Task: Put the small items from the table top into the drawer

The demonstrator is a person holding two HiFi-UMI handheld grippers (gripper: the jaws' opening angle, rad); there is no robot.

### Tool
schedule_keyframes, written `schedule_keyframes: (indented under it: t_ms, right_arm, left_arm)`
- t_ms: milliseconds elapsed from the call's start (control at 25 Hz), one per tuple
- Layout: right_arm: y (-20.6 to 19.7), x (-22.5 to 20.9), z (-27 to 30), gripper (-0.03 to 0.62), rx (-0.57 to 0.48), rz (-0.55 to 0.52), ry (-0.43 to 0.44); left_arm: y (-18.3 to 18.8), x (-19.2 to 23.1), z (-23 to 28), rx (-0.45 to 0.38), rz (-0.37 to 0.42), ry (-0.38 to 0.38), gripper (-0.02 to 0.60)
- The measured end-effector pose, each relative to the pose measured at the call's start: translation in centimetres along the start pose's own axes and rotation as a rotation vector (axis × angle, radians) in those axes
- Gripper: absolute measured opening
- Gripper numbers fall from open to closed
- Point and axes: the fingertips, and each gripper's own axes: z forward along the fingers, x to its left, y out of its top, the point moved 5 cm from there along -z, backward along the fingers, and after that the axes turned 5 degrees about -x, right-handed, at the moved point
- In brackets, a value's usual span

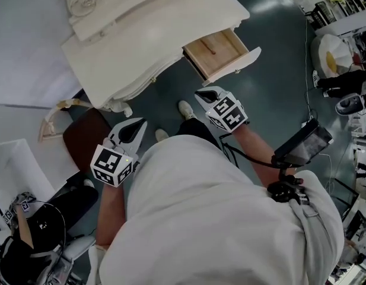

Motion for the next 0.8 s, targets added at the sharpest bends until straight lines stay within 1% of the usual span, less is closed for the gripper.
schedule_keyframes:
  t_ms: [200, 800]
  right_arm:
    - [0.0, -2.7, 0.8, 0.000, 0.011, 0.009, 0.034]
    - [0.1, -3.1, 0.7, 0.000, 0.004, 0.017, 0.007]
  left_arm:
    - [0.8, 0.8, 2.8, 0.025, -0.025, 0.009, 0.000]
    - [1.9, 1.3, 3.8, 0.050, 0.004, -0.036, 0.000]
